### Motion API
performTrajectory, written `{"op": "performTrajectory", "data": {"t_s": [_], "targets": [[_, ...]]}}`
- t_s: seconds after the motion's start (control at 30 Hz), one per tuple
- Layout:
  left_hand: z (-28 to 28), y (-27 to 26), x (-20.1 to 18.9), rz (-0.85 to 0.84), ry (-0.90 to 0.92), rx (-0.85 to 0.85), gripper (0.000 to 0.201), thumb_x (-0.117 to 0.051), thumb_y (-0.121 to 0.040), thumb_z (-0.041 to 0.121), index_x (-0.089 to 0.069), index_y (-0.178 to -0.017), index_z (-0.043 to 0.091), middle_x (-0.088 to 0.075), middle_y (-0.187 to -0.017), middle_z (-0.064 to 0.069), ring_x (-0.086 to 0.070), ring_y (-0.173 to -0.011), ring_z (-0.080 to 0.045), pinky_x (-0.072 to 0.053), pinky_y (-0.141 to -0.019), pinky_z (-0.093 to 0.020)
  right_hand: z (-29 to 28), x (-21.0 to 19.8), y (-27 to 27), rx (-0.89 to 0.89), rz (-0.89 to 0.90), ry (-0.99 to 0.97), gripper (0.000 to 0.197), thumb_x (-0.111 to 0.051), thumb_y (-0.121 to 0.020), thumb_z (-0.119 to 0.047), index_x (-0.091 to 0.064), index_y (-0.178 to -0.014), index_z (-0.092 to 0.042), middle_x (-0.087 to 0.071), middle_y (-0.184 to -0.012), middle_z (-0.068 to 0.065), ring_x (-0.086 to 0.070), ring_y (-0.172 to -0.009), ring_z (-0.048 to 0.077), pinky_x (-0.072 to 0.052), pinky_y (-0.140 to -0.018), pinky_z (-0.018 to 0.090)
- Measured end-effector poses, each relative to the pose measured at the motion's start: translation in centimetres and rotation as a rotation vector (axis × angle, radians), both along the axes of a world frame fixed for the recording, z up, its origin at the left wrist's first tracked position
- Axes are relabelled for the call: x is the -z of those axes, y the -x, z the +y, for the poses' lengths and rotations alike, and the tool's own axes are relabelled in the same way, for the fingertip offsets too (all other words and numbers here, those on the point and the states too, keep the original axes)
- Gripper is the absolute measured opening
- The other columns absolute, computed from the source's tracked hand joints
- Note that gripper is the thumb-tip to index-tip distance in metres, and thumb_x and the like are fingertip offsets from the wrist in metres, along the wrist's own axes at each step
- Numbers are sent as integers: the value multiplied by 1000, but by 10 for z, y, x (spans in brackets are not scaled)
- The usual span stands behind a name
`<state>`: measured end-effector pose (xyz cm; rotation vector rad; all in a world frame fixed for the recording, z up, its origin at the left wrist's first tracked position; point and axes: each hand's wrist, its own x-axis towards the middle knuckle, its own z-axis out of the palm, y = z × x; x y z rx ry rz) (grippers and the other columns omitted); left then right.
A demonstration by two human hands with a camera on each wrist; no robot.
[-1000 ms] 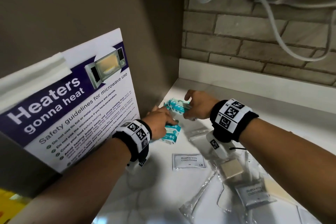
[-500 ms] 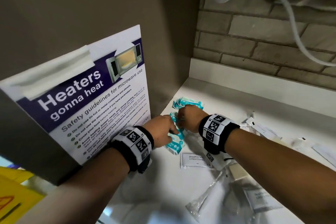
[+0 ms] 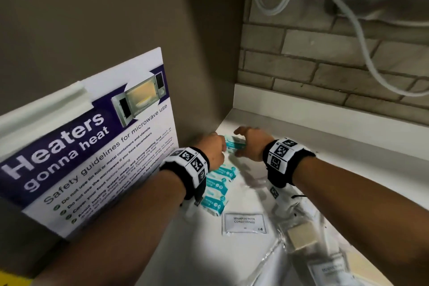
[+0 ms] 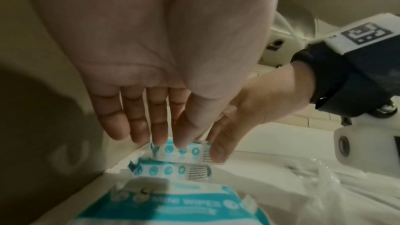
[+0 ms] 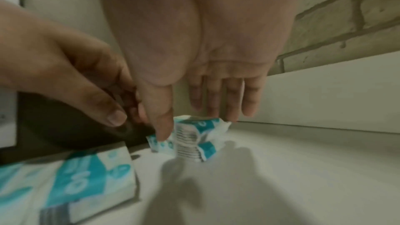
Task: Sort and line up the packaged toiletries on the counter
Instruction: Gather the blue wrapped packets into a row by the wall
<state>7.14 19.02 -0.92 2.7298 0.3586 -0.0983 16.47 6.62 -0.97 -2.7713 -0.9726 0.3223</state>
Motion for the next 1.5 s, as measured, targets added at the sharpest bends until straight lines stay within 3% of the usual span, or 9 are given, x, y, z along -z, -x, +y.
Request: {"op": "performTrajectory", "data": {"t_s": [0.17, 0.3, 0.6, 0.77, 0.83, 0.93, 1.13, 1.33, 1.5], "targets": [[-3, -19, 2, 75, -52, 101, 46, -48, -91, -2, -55, -132, 16, -48, -142, -5, -47, -129, -24, -35, -108, -26, 0, 9, -26, 155, 59, -90, 47, -70, -84, -20, -53, -127, -11, -62, -124, 13, -60, -111, 31, -46, -88, 30], [-8, -21, 9, 192, -130, 259, 67, -43, -93, -3, -27, -153, 24, -22, -161, -3, -25, -146, -21, -19, -119, -28, -1, 10, -43, 184, 74, -136, 51, -67, -85, -12, -46, -132, -13, -60, -125, 16, -58, -113, 33, -46, -91, 33], [-7, -3, 11, 246, -134, 309, 65, -39, -95, -2, -27, -153, 26, -10, -164, 1, -12, -150, -17, -11, -118, -26, 18, 28, -49, -50, 104, -60, 47, -68, -86, -13, -57, -132, -14, -62, -130, 7, -58, -118, 26, -43, -102, 28], [-5, -1, 11, 276, -148, 313, 64, -36, -97, 5, -21, -154, 31, -6, -164, 7, -3, -151, -21, -3, -123, -37, 21, 29, -44, -168, -17, -78, 33, -60, -91, -16, -66, -123, -13, -60, -130, 8, -57, -118, 26, -45, -101, 29], [-6, -1, 7, 257, -136, 320, 61, -35, -99, 6, -22, -154, 29, -7, -164, 7, -5, -151, -18, 2, -118, -29, 23, 30, -41, -207, 9, -78, 34, -60, -90, -10, -65, -124, -12, -60, -130, 8, -59, -117, 24, -45, -103, 31], [-6, -1, 4, 206, -57, 286, 58, -37, -99, 5, -31, -152, 27, -14, -163, 7, -12, -150, -15, -4, -116, -22, 25, 31, -38, -222, 3, -84, 35, -60, -90, -13, -65, -124, -11, -61, -130, 8, -59, -117, 24, -45, -104, 30], [-1, -4, 9, 291, -25, 249, 59, -37, -99, 9, -27, -152, 34, -6, -163, 14, -2, -151, -21, -10, -120, -35, 22, 32, -39, -249, -19, -64, 36, -60, -91, -19, -65, -125, -10, -57, -134, 10, -54, -123, 25, -41, -106, 32], [-1, -7, 9, 340, -111, 245, 57, -38, -102, 22, -18, -154, 37, 1, -164, 6, 5, -151, -24, -1, -121, -45, 21, 31, -39, -222, -46, -56, 35, -56, -93, -20, -64, -126, -12, -58, -133, 9, -54, -121, 26, -41, -106, 34], [1, -1, 6, 324, -108, 141, 57, -43, -100, 41, -24, -153, 32, -4, -164, -2, -11, -150, -25, -13, -120, -37, 21, 32, -39, -192, -49, -63, 34, -57, -92, -19, -65, -124, -12, -59, -131, 10, -55, -120, 27, -43, -104, 35]]}}
